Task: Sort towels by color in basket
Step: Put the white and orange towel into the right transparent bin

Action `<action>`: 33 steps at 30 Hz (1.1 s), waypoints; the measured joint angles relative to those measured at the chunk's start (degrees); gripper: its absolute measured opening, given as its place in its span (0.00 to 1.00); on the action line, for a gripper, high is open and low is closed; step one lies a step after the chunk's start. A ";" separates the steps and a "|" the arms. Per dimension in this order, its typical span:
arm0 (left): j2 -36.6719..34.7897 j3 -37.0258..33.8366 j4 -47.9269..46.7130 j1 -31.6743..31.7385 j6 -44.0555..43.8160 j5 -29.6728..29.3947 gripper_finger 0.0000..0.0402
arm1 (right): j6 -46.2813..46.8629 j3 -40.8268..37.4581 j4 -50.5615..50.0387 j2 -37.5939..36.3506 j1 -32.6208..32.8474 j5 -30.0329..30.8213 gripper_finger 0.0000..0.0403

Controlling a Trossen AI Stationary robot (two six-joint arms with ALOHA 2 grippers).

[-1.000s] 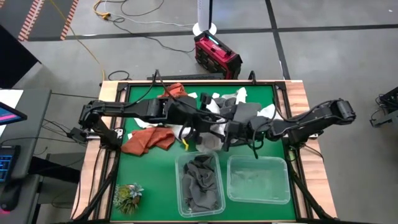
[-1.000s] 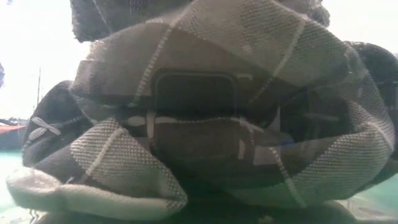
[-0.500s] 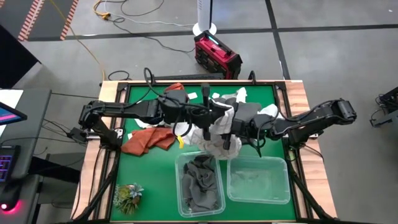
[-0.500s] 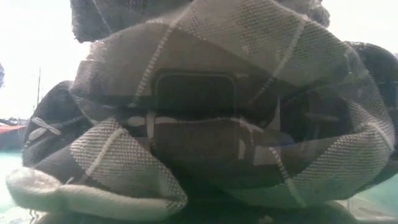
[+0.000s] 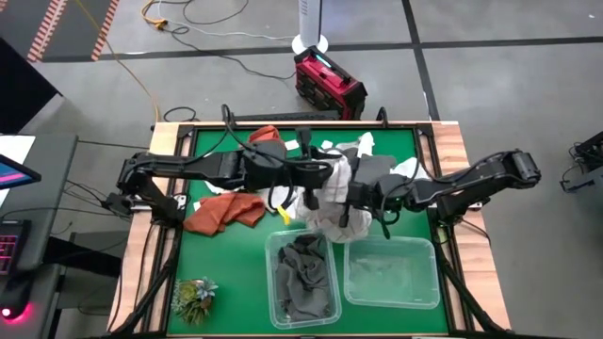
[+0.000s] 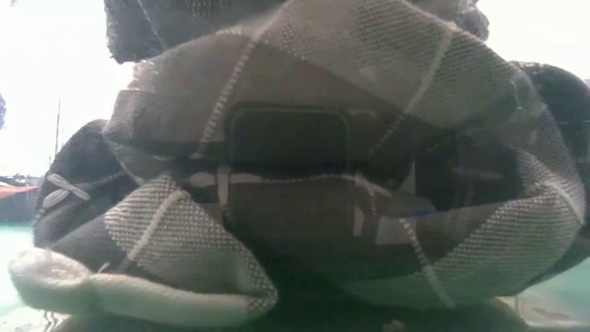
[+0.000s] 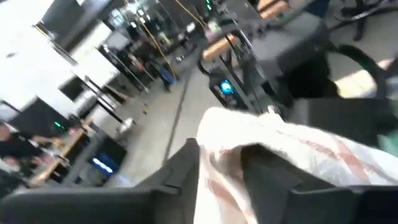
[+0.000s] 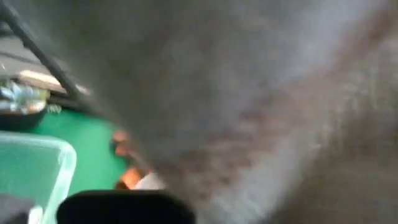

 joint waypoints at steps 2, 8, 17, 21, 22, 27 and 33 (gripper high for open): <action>-1.11 0.00 -4.45 -0.60 -2.23 -0.17 0.37 | 0.06 0.88 -4.78 -1.95 0.45 1.85 0.08; -5.79 0.07 -18.95 -2.37 -10.02 -0.44 0.44 | 0.92 4.95 -19.46 -10.77 3.47 4.63 0.08; -9.16 0.04 -31.86 -3.51 -13.76 -0.45 0.42 | 12.07 16.52 -31.50 -19.77 11.06 3.24 0.09; -9.12 0.04 -34.29 -2.96 -14.02 -2.73 0.42 | 14.89 22.65 -37.10 -21.26 16.16 -2.55 0.09; -9.12 0.04 -34.46 -2.77 -14.06 -3.12 0.42 | 14.90 23.82 -38.39 -21.48 17.59 -4.00 0.09; -9.12 0.04 -34.43 -1.83 -14.22 -3.48 0.41 | 14.91 28.43 -39.93 -21.37 24.60 -5.32 0.09; -9.12 0.04 -34.44 0.15 -13.99 -5.77 0.41 | 12.65 31.23 -39.91 -21.28 32.79 -5.73 0.09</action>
